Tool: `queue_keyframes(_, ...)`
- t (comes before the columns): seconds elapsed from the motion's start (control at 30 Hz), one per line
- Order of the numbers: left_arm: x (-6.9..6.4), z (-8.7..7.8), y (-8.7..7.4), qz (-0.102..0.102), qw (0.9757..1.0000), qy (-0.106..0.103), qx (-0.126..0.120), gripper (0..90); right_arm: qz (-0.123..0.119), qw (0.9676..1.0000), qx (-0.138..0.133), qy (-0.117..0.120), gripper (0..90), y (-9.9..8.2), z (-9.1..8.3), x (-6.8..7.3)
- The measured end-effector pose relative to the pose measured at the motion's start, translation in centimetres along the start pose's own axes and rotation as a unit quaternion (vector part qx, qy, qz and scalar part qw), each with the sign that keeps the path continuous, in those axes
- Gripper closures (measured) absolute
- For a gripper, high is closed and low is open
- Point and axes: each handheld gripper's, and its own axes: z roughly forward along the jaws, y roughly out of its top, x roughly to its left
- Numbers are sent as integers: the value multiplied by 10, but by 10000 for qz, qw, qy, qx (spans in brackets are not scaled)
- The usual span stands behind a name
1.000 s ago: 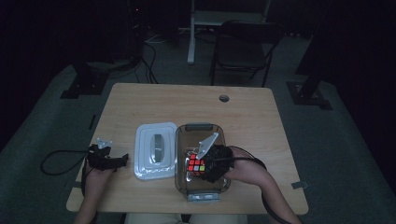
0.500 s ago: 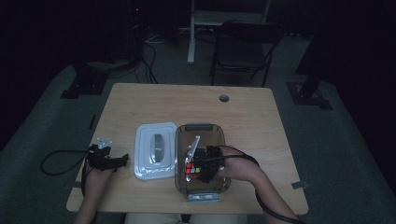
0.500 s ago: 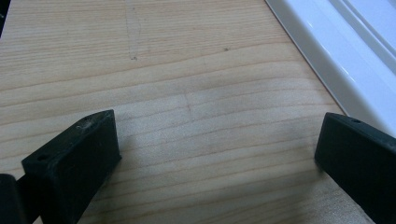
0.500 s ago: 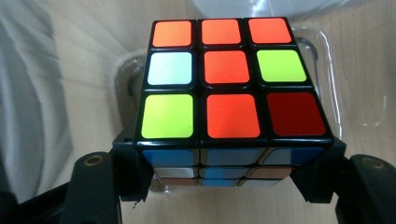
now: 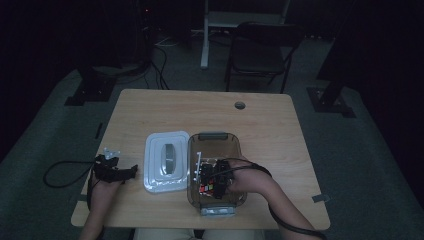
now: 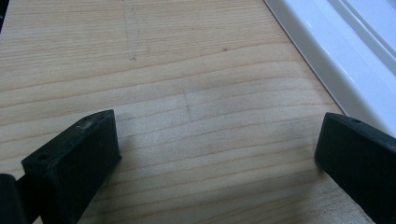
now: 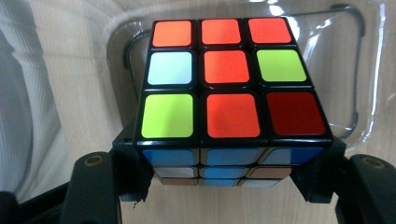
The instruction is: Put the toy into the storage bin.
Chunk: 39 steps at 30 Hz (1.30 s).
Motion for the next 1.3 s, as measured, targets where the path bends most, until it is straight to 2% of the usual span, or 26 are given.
queue_keyframes(0.17, 0, 0, 0, 1, 10000, -1, -2, 6, -100, 9996, 271, 46, 336, 6, 5, 1)
queue_keyframes(0.27, 0, 0, 0, 0, 10000, -1, -3, 6, -147, 9989, 398, 208, 337, 9, 10, 3)
queue_keyframes(0.37, 0, 0, 0, 1, 10000, -2, -2, 6, -185, 9982, 506, 250, 336, 10, 11, 4)
queue_keyframes(0.63, 0, 0, 0, 1, 10000, -2, -2, 6, -163, 9981, 488, 327, 335, 10, 12, 3)
queue_keyframes(0.97, 0, 0, 0, 1, 10000, 0, -2, 6, 7, 9990, 159, 426, 330, 8, 5, 0)
queue_keyframes(1.13, 0, 0, 0, 0, 10000, -1, -2, 6, 88, 9990, -140, 422, 315, 7, -4, -1)
queue_keyframes(1.3, 0, 0, 0, 2, 10000, -1, -1, 6, 269, 9977, -411, 463, 295, 2, -12, -6)
